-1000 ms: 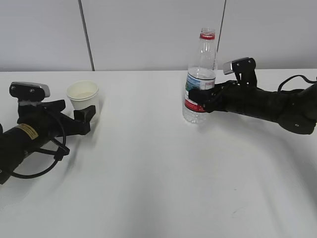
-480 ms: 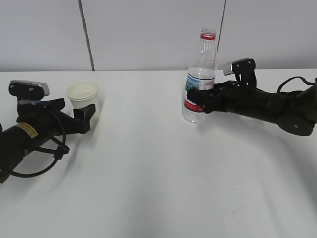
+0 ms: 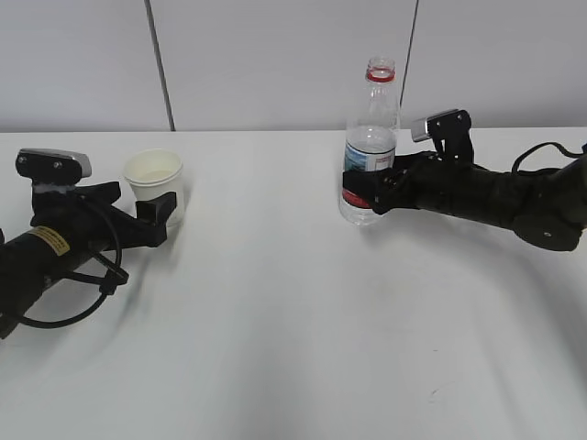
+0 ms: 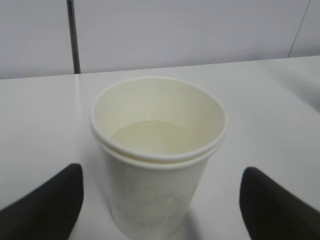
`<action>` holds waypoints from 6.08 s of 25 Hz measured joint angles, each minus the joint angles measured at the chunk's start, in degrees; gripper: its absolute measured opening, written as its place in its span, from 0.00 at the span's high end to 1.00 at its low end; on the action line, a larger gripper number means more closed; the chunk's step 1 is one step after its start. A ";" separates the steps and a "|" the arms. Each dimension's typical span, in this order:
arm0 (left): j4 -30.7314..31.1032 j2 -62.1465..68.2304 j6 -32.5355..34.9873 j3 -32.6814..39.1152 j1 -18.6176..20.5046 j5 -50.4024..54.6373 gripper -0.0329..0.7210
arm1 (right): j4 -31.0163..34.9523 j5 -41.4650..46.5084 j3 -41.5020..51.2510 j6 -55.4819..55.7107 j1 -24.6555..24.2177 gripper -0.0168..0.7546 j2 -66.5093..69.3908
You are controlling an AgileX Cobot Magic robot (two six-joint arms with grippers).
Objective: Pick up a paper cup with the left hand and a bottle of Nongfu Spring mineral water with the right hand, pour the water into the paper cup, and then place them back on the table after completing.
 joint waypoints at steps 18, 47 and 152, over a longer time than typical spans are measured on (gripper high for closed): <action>0.00 0.00 0.00 0.00 0.00 0.00 0.18 | -6.33 0.00 0.00 5.17 -2.47 0.18 0.00; 2.01 0.00 0.00 0.00 0.00 0.00 0.18 | -31.84 12.32 0.00 27.84 -3.41 0.21 -10.17; -7.88 -38.07 -2.35 -29.60 0.00 135.56 0.36 | -54.51 27.80 -8.84 76.04 -8.13 0.21 -25.49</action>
